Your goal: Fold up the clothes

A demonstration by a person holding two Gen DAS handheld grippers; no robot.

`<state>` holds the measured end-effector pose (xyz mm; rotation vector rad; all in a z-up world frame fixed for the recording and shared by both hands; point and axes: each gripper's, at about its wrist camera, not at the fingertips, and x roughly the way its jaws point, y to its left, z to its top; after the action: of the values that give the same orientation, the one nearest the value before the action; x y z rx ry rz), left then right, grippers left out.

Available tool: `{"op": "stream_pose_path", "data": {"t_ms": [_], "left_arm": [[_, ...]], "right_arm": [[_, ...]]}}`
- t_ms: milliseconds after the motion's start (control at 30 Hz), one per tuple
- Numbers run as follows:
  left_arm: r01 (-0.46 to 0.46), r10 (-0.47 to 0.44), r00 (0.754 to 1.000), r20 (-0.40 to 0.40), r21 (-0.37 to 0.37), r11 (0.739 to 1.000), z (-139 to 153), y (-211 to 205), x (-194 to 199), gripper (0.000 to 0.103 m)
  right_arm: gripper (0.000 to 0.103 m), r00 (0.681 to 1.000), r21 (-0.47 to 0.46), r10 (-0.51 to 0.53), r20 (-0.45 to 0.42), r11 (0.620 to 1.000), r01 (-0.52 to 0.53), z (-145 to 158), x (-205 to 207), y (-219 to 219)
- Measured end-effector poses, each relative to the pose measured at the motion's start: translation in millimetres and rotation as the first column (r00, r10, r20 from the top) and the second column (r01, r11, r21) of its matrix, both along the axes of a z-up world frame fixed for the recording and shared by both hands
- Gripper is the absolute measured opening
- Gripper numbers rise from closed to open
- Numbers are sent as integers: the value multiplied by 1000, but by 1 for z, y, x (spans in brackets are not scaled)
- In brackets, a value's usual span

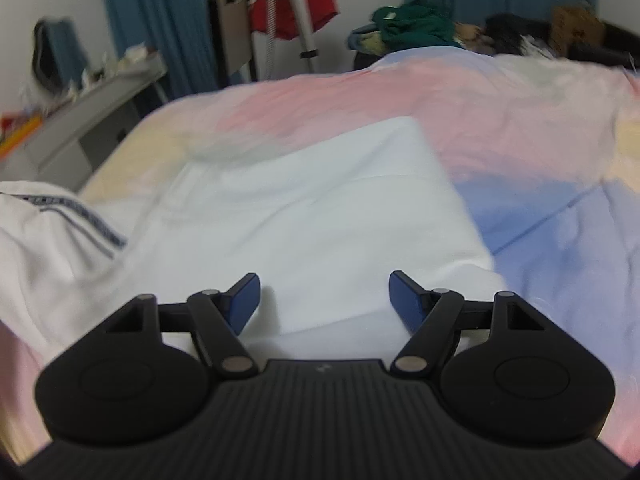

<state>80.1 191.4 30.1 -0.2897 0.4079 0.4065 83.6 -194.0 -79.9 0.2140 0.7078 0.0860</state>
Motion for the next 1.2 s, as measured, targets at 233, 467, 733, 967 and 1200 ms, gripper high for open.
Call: {"op": "stream_pose_path", "data": {"t_ms": [233, 467, 733, 967, 1200], "left_arm": [[134, -164, 978, 131, 215, 967, 68, -165, 5, 13], [267, -328, 932, 158, 314, 911, 49, -329, 14, 13], [437, -476, 879, -26, 445, 782, -68, -465, 17, 13], [511, -537, 836, -118, 527, 679, -120, -496, 6, 15], [589, -576, 792, -203, 504, 632, -122, -434, -11, 49]], "right_arm": [[73, 984, 147, -174, 46, 975, 166, 26, -13, -59], [73, 928, 273, -368, 49, 899, 342, 32, -25, -134], [75, 843, 446, -536, -34, 747, 493, 14, -30, -207], [75, 854, 501, -517, -65, 723, 476, 1, -24, -216], [75, 879, 521, -476, -30, 743, 420, 5, -23, -210]]}}
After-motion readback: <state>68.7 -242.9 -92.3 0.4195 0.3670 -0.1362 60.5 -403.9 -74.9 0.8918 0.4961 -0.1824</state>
